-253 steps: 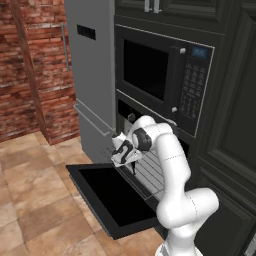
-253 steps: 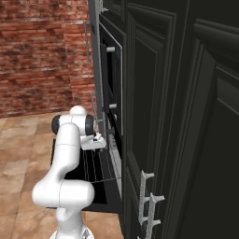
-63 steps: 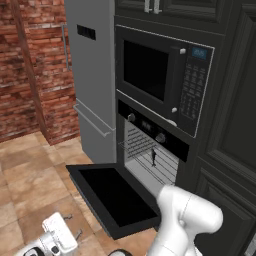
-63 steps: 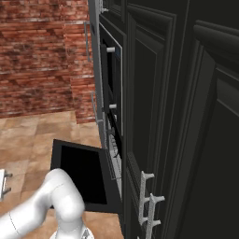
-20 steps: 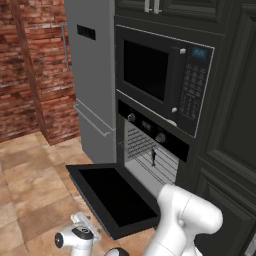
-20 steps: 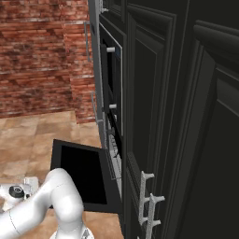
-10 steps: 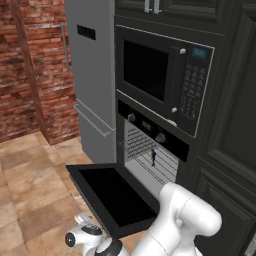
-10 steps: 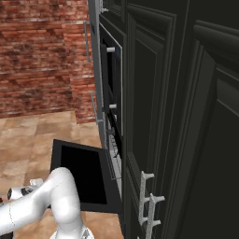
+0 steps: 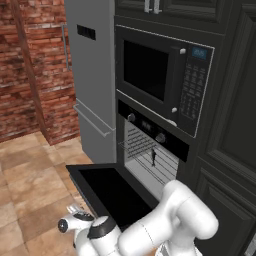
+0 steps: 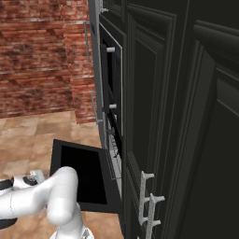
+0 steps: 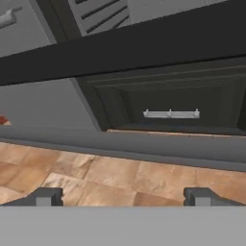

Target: Place the fish on the rack of the oven, and slide the rack back inside. Close the oven door.

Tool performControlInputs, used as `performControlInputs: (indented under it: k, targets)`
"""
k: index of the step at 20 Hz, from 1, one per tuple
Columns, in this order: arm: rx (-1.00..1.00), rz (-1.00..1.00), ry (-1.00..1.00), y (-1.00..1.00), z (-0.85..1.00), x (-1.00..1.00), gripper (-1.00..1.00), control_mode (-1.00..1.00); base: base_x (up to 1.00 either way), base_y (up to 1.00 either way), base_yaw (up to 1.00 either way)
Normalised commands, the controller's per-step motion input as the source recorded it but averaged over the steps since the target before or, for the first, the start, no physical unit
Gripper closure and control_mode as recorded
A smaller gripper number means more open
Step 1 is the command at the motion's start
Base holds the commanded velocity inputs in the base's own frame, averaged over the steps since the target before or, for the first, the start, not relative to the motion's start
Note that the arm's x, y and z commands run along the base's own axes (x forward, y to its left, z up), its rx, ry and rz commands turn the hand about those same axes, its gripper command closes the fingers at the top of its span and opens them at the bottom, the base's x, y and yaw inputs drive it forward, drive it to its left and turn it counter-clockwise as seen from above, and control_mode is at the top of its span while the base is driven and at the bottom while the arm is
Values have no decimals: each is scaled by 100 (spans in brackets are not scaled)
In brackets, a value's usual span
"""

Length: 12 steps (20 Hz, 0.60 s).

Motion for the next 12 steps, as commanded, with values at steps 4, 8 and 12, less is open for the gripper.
performControlInputs:
  k: [4, 8, 12]
  targets:
    - [-25, -16, -27, 45, -100, 22, -100, -100, 0, 0, 0]
    - [-36, -29, -31, 2, -100, 6, -100, -100, 0, 0, 0]
    - [-38, -37, -26, -4, -100, 0, -100, -100, 0, 0, 0]
